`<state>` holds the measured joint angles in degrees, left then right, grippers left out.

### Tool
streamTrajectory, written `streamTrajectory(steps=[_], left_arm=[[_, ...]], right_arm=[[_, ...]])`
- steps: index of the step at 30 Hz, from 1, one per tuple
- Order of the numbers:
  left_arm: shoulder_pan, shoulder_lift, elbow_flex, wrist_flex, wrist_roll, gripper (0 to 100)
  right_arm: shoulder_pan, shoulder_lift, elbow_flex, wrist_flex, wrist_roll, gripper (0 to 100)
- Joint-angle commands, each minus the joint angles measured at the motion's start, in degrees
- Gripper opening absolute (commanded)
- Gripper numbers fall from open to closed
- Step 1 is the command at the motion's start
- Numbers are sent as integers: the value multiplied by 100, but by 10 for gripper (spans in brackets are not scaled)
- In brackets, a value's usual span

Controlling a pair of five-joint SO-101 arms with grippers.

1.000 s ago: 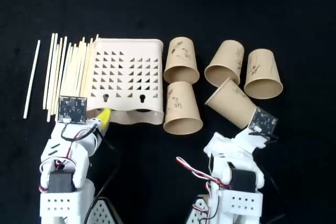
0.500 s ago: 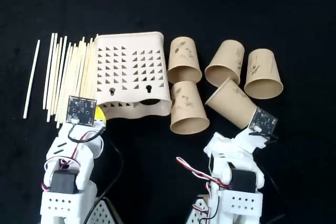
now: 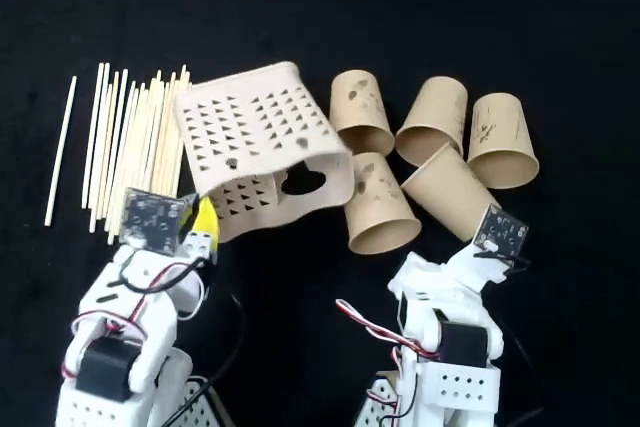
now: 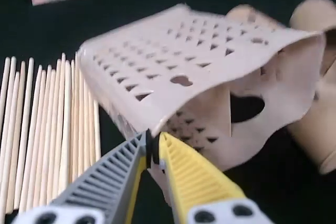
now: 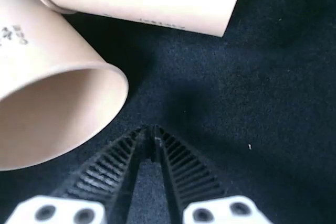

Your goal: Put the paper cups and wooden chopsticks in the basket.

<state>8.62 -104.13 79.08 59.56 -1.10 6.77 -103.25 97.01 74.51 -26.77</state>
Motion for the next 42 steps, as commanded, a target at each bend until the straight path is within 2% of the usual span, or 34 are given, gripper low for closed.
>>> streamTrajectory(steps=[1,10,26,34,42], left_arm=[[-31,-35,-804,18,501,28],[13,-35,-1464,492,703,28],[13,-26,-1921,448,730,28],[-40,-26,-1877,255,1037,28],[-497,-9,-1965,193,1011,28]], right_arm=[[44,-347,-40,35,-44,12],[44,-347,-40,35,-44,12],[44,-347,-40,35,-44,12],[44,-347,-40,35,-44,12],[44,-347,-40,35,-44,12]])
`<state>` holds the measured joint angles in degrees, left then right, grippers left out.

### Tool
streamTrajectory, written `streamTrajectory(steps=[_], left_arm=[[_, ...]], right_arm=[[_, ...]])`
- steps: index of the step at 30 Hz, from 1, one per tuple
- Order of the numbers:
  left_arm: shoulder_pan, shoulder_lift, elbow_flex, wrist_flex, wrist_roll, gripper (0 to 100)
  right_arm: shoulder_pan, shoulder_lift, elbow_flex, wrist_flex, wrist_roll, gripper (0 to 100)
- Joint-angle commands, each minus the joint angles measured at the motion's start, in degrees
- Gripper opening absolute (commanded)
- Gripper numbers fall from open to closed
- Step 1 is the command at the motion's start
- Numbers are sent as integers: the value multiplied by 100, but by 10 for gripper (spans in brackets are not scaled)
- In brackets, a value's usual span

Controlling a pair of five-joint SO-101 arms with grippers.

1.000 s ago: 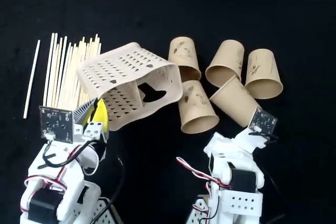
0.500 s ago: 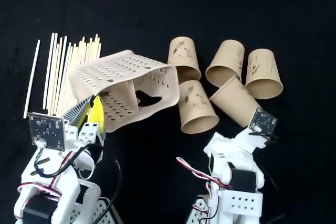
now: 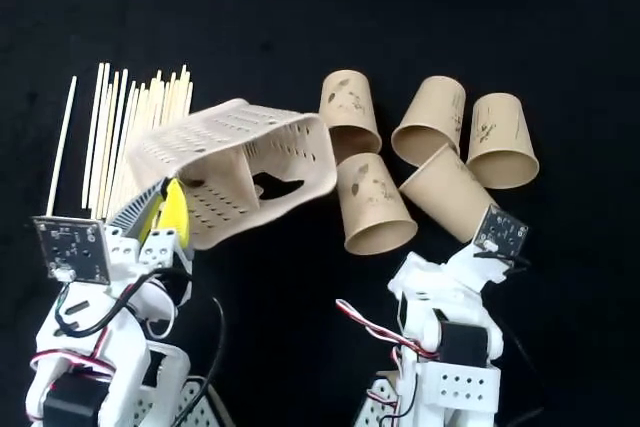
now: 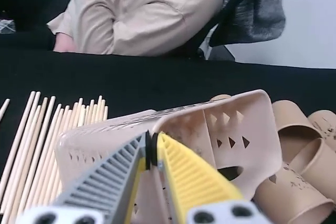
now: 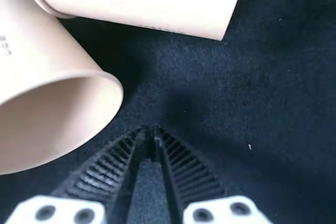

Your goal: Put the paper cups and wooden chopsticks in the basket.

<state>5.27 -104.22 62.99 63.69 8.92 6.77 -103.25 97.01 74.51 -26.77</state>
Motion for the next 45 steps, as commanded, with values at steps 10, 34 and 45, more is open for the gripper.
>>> streamTrajectory(steps=[10,34,45], left_arm=[[-154,2180,-1824,-193,44,28],[-998,4413,-2659,-132,457,30],[-1095,4598,-2870,396,492,191]], right_arm=[[44,-347,-40,35,-44,12],[-97,-347,-40,35,-44,13],[-105,-347,-40,35,-44,13]])
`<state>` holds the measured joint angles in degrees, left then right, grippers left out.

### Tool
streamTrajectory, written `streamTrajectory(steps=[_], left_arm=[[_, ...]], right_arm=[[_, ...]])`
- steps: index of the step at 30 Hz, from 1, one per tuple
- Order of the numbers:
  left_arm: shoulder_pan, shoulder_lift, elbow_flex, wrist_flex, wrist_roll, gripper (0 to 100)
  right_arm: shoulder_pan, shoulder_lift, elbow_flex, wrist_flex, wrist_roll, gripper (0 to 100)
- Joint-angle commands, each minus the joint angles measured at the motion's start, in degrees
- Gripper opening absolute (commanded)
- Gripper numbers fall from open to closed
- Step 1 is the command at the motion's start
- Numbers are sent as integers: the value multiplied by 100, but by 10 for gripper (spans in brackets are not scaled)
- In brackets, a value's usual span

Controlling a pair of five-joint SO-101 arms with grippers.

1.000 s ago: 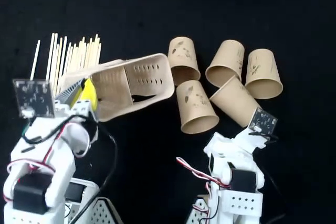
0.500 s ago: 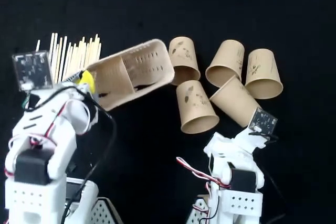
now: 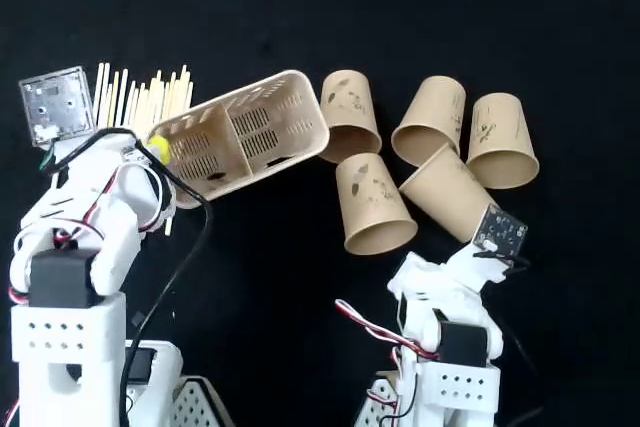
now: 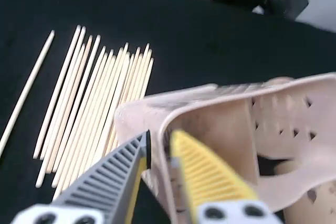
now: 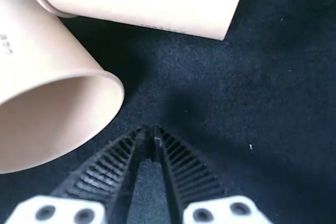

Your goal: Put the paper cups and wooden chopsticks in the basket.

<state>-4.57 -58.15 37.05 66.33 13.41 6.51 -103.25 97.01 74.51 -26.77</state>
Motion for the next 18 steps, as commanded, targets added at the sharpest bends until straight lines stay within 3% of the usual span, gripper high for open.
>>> streamTrajectory(steps=[1,10,13,18], left_arm=[[-110,-9,-277,158,44,195],[-110,-9,-48,132,35,197],[-110,0,488,-220,35,192],[-119,-9,1059,-967,-9,57]], right_arm=[[-79,-347,-40,35,-44,13],[-88,-347,-40,35,-44,13],[-79,-347,-40,35,-62,13],[-79,-347,-40,35,-62,13]])
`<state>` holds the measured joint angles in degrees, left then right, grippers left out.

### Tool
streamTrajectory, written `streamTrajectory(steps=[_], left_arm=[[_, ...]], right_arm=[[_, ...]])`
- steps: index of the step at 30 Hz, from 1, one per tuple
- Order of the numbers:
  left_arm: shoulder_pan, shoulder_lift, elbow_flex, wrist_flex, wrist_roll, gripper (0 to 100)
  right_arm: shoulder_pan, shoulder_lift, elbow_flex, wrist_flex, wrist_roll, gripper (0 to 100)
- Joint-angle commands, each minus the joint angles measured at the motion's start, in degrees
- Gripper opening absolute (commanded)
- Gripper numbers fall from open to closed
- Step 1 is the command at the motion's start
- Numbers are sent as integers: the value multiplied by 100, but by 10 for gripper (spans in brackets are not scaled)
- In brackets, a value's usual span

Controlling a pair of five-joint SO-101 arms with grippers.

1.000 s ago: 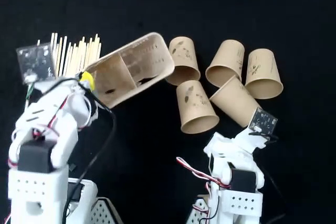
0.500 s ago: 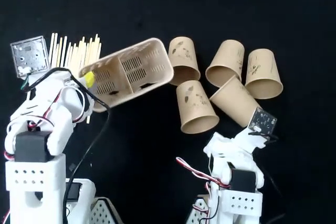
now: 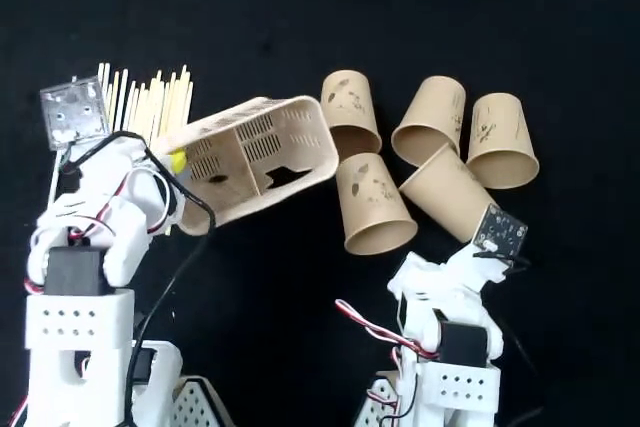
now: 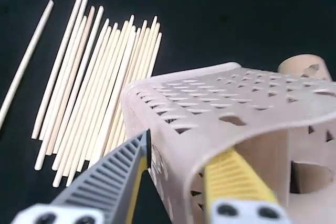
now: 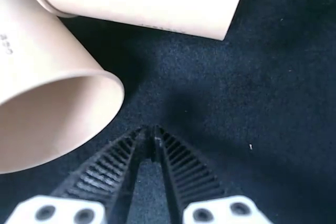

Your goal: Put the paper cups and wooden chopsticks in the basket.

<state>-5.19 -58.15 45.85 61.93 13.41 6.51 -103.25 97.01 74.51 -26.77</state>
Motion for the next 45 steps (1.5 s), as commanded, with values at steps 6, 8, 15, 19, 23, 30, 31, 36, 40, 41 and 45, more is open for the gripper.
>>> streamTrajectory(steps=[6,8,15,19,23,30,31,36,40,41,45], left_arm=[[-22,-9,-48,-624,35,29],[-13,-9,-136,-571,44,28],[435,0,-1235,387,44,28],[813,97,-1692,624,44,28],[927,782,-1736,633,484,28],[892,1820,-2457,1424,501,28],[875,1908,-2589,1565,492,29],[549,2075,-2695,1741,492,30],[514,2119,-2554,1811,202,108],[514,2119,-2563,1934,123,157],[505,2084,-2571,2048,105,263]], right_arm=[[-79,-347,-40,35,-62,13],[-79,-347,-40,35,-62,13],[-79,-347,-40,35,-62,13],[-79,-347,-40,35,-53,13],[-79,-347,-40,35,-53,14],[-79,-347,-40,35,-53,14],[-79,-347,-40,35,-53,15],[-79,-347,-40,0,-44,15],[-79,-347,-57,-26,-35,15],[-79,-347,-57,-79,-18,15],[-79,-347,-48,-352,1055,15]])
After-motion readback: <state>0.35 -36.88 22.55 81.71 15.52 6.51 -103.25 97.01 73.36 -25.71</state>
